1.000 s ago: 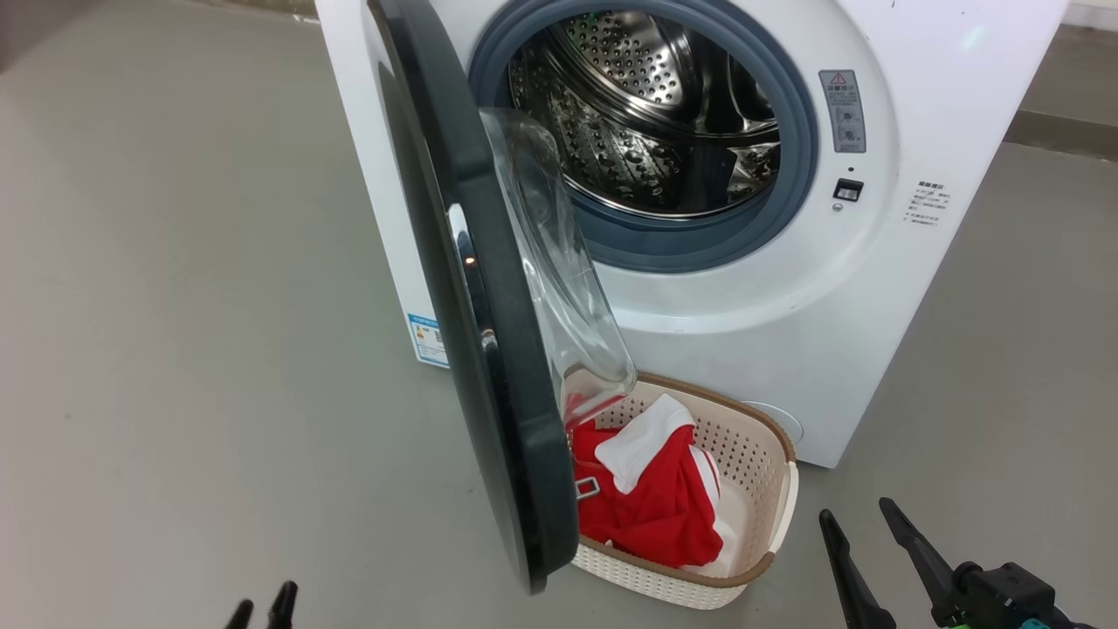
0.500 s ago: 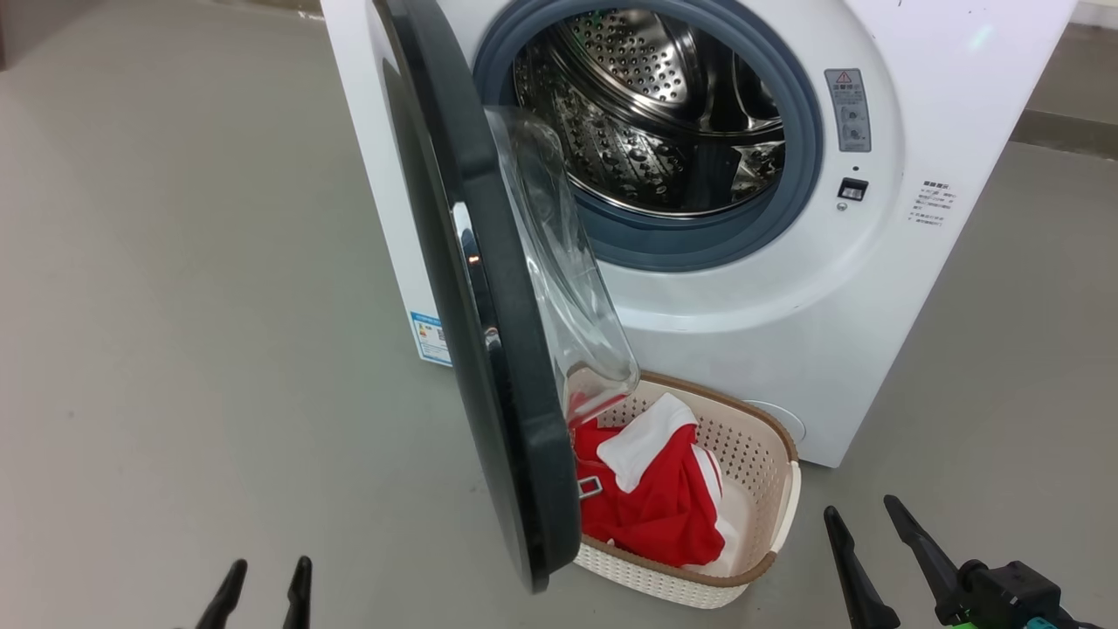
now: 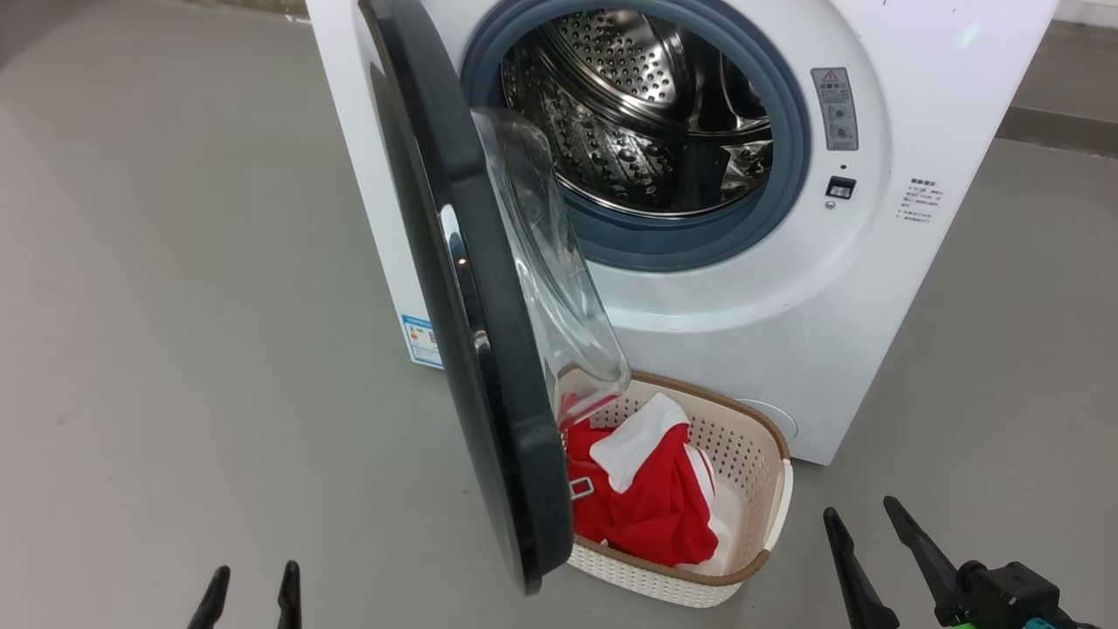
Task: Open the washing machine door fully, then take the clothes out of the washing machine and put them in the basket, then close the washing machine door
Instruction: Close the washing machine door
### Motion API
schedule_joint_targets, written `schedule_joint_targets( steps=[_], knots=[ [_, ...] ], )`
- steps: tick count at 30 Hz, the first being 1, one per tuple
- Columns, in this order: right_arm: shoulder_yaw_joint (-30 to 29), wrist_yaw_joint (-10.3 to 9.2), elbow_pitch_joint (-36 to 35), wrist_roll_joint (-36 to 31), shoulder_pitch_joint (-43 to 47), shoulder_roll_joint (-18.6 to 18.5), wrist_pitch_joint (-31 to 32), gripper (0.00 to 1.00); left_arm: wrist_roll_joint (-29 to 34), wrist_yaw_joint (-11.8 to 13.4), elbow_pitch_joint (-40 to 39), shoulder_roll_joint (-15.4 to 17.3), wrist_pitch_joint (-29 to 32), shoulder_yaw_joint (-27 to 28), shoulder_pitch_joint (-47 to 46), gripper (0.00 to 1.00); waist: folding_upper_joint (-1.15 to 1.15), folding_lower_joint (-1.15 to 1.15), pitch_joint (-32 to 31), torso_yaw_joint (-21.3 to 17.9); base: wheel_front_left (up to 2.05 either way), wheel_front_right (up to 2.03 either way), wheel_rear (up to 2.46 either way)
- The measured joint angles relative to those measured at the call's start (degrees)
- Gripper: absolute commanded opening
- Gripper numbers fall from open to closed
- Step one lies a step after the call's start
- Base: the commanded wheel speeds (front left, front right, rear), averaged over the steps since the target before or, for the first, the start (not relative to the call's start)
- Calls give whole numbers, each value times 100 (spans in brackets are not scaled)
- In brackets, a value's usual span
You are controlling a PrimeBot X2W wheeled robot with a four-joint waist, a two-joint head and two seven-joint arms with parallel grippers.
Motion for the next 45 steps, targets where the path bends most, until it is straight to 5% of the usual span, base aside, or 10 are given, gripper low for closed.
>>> schedule_joint_targets(
  steps=[20,22,24,25,26,32,40,45],
  knots=[
    [26,0,23,37,1,25,0,100,-12,0,1,-70,0,45,60,100,0,0,-101,9,0,0,0],
    [26,0,23,37,1,27,0,100,-118,0,9,-68,0,-12,58,48,0,0,-102,-3,0,0,0],
    [29,0,23,37,1,30,0,100,-412,0,21,-42,0,-122,49,29,0,0,-98,-21,0,0,0],
    [29,0,23,37,1,30,0,100,-569,0,29,14,0,-212,37,8,0,0,-95,-30,0,0,0],
    [29,0,23,37,1,30,0,100,-773,0,42,97,0,-318,13,0,0,0,-92,-42,0,0,0],
    [19,0,20,37,1,30,0,100,-2161,0,-29,786,0,-737,-452,0,0,0,-44,-116,0,0,0],
    [2,0,18,37,0,31,0,100,-5648,0,-555,1384,21,-965,-907,0,0,0,59,-234,0,0,0],
    [3,0,1,37,-8,29,0,100,-7430,0,-1155,1747,690,-1190,-1017,0,0,0,167,-285,0,0,0]
  ],
)
